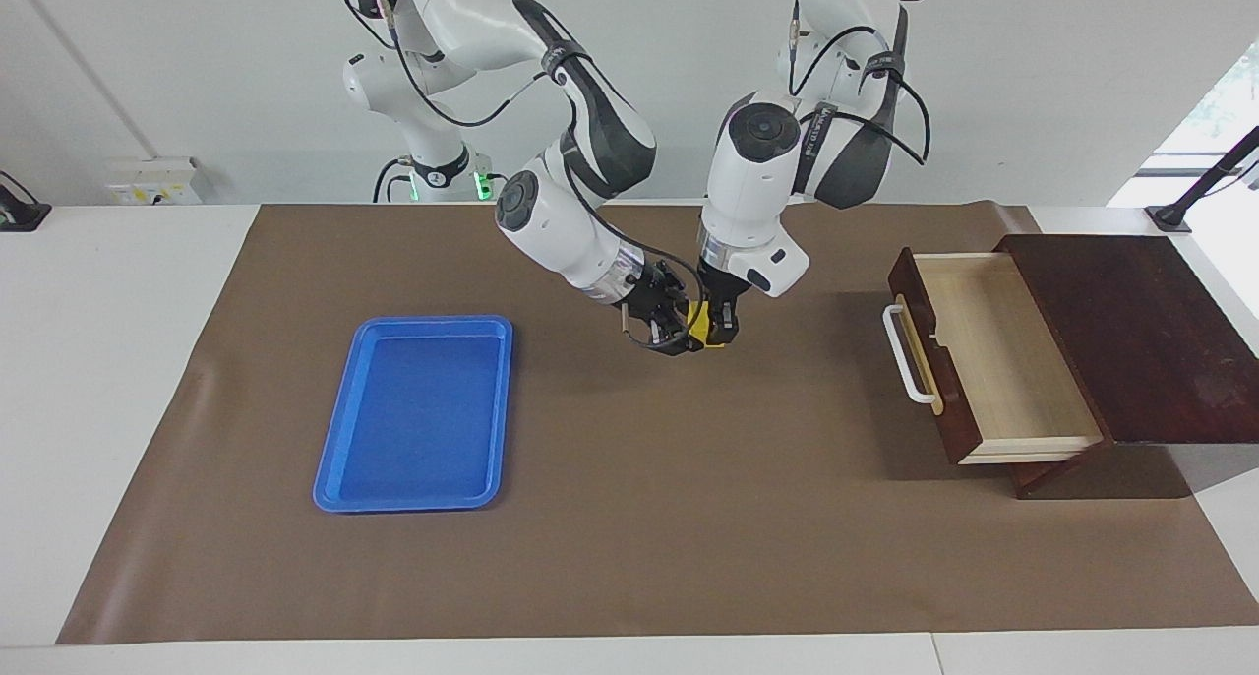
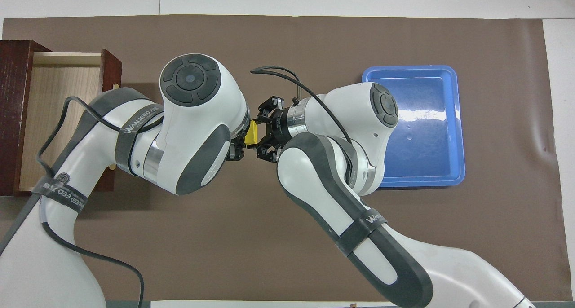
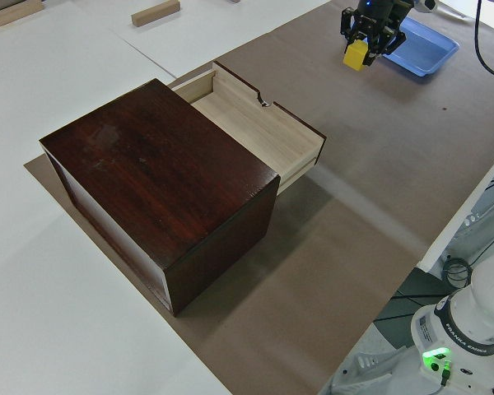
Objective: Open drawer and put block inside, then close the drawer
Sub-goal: 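Grasp the block with the left gripper and open the right gripper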
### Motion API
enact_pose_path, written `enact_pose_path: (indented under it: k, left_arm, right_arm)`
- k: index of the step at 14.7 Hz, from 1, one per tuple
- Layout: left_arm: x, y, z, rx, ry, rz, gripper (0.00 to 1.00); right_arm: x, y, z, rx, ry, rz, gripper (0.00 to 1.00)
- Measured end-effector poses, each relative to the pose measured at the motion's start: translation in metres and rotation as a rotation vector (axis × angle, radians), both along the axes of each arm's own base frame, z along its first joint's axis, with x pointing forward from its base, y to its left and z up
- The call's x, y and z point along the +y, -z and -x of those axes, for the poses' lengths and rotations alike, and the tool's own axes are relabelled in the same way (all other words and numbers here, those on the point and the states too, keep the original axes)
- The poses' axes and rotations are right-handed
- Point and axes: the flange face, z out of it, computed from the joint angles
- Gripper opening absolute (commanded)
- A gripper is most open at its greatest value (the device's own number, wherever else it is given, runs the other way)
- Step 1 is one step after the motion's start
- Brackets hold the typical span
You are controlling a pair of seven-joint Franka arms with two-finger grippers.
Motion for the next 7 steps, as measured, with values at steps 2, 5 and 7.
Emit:
enact_pose_path:
  k: [2, 5, 7]
  left_arm:
    - [0.0, 0.0, 0.0, -0.002, 0.0, 0.001, 0.0]
    - [0.003, -0.003, -0.003, -0.016, -0.003, -0.001, 0.0]
    - [0.006, -0.007, -0.003, -0.014, -0.005, -0.004, 0.0]
  right_arm:
    - [-0.001, 0.0, 0.0, -0.001, 0.0, 0.0, 0.78]
    - [-0.012, -0.001, -0.007, 0.005, 0.022, -0.001, 0.97]
    - [-0.025, -0.004, -0.015, 0.004, 0.043, -0.004, 0.97]
